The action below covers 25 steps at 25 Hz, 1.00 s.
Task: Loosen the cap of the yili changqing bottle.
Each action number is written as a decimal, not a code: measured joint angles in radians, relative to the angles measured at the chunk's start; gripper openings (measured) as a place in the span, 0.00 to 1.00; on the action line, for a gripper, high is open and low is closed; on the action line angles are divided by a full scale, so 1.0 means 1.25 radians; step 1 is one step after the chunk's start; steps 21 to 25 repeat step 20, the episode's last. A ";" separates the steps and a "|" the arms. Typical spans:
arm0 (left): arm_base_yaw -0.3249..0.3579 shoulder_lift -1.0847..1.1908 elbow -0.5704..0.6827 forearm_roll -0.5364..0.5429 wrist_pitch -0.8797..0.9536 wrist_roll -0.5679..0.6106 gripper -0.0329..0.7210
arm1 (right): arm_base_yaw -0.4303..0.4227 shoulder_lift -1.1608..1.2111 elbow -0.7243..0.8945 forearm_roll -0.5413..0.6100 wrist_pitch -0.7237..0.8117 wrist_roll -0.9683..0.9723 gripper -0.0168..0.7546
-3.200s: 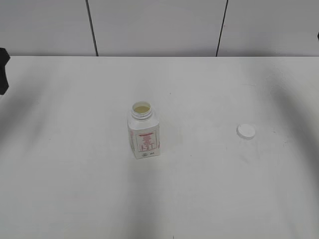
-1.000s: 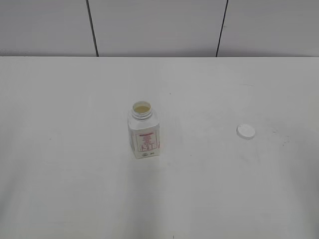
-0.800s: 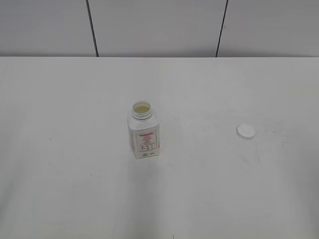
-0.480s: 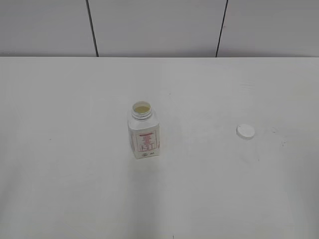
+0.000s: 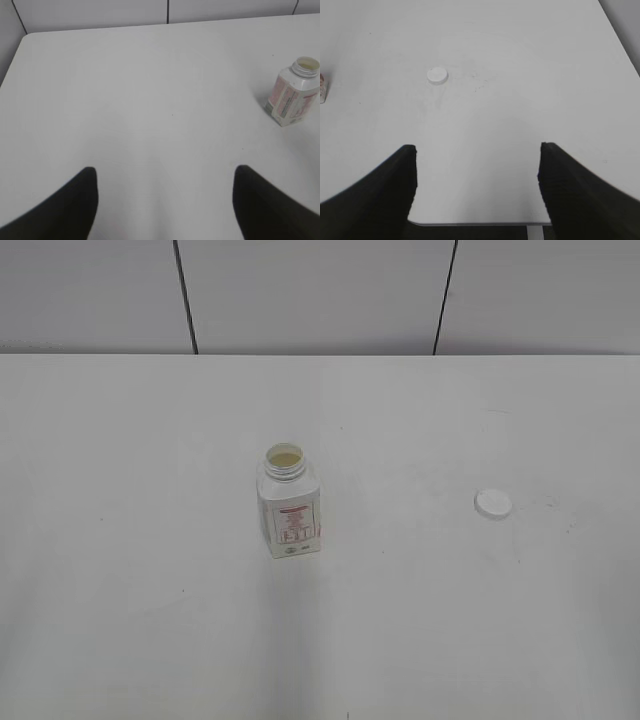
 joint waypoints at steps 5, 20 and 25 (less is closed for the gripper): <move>0.000 0.000 0.001 0.000 0.000 0.000 0.71 | 0.000 0.000 0.000 0.002 0.000 0.000 0.79; 0.000 0.000 0.001 -0.001 0.000 0.000 0.71 | 0.000 0.000 0.000 0.003 0.000 0.000 0.79; 0.000 0.000 0.001 -0.001 0.000 0.000 0.71 | 0.000 0.000 0.000 0.003 0.000 0.000 0.79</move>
